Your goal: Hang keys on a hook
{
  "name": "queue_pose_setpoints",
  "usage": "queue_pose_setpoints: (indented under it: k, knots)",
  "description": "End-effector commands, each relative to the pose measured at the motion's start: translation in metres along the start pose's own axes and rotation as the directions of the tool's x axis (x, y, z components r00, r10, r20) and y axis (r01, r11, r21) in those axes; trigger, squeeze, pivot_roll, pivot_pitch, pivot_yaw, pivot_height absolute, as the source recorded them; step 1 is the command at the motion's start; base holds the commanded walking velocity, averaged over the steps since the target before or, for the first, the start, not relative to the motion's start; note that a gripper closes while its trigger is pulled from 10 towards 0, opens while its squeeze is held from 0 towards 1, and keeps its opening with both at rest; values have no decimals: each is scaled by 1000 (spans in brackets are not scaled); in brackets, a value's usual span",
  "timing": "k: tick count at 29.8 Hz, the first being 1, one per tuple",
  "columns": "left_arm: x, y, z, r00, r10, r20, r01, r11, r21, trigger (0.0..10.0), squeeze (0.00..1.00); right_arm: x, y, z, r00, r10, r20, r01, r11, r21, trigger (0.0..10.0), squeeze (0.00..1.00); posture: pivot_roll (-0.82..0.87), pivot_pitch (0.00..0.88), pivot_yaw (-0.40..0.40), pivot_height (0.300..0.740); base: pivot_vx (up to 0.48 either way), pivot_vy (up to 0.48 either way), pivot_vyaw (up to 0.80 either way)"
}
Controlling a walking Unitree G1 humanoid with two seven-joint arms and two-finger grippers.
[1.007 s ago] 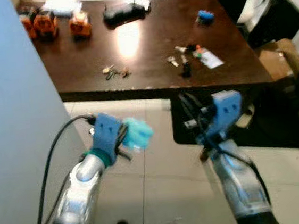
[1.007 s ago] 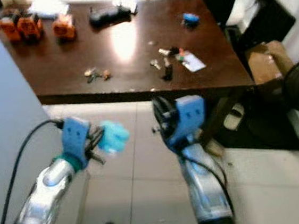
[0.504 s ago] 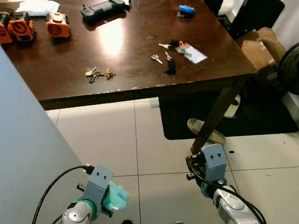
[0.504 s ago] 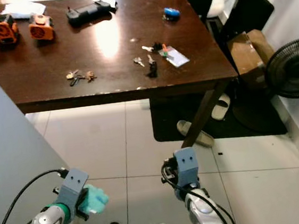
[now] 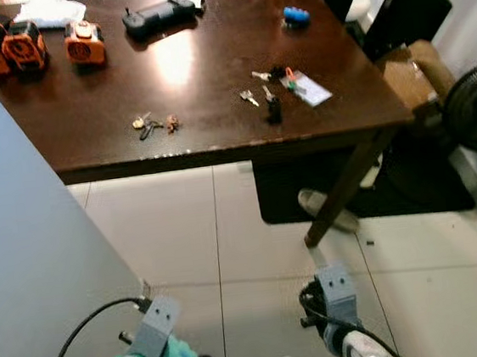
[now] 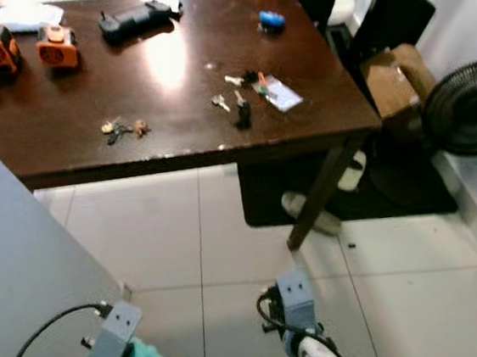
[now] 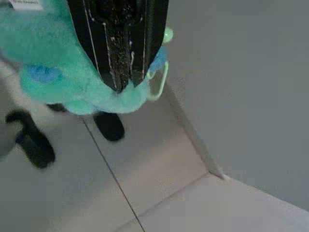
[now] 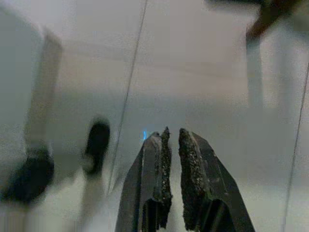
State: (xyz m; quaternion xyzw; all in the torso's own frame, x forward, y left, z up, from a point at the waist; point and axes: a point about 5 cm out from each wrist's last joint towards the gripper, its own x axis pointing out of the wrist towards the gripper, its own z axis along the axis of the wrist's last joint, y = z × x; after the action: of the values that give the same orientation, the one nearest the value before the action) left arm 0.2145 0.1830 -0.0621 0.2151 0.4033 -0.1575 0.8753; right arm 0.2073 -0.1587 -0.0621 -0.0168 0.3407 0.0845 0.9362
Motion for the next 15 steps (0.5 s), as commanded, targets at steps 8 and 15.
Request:
queue_pose_setpoints:
  k: [8,15]
  knots:
    - [-3,-9,-22,998,-15,-61,16,1000,5,10000,0,-13,-1,-38,990,-8,-144,6,1000,-12,10000,0,-203,95,1,740,0,0,0]
    - [-2,-9,-19,999,-1,-44,3,999,44,10000,0,-9,-2,-30,994,-15,-112,16,1000,2,10000,0,-204,98,3,740,0,-35,0]
